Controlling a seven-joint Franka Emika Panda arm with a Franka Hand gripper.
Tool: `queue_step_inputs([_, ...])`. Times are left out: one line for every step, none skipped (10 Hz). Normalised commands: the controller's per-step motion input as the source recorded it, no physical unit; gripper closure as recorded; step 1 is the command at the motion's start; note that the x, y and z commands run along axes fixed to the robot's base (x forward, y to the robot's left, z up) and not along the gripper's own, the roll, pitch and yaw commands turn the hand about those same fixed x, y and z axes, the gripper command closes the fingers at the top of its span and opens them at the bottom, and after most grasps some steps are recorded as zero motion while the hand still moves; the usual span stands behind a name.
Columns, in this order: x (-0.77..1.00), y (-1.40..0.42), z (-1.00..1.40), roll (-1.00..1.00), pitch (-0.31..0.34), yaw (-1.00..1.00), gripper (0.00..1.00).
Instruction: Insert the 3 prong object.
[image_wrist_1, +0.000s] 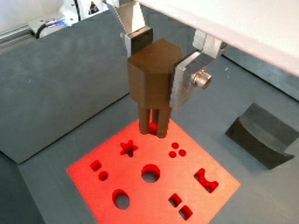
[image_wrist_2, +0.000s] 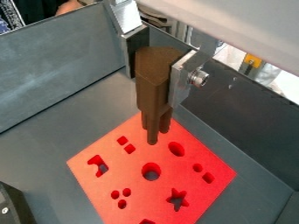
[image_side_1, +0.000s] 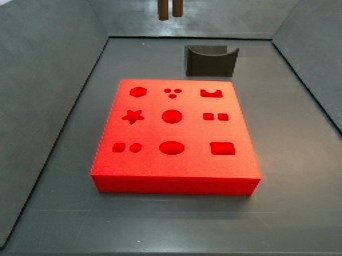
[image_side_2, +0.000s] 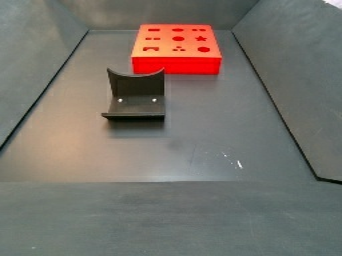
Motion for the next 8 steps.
queue_step_inputs([0.00, 0.13, -0.02, -0.07, -0.067, -0.29, 1.00])
queue_step_inputs([0.26, 0.48, -0.11, 0.00, 0.000, -0.56, 1.00])
queue_step_inputs([0.32, 0.31, -0.18, 0.00, 0.006, -0.73, 1.00])
queue_step_inputs([0.34, 0.27, -0.19, 0.00, 0.010, -0.78, 1.00])
queue_step_inputs([0.28, 0.29, -0.19, 0.00, 0.027, -0.76, 1.00])
queue_step_inputs([0.34, 0.29, -0.24, 0.00, 0.050, -0.74, 1.00])
queue_step_inputs([0.24, 0.19, -0.17, 0.04, 0.053, -0.58, 1.00])
queue_step_inputs([0.21, 0.17, -0.19, 0.08, 0.061, -0.45, 1.00])
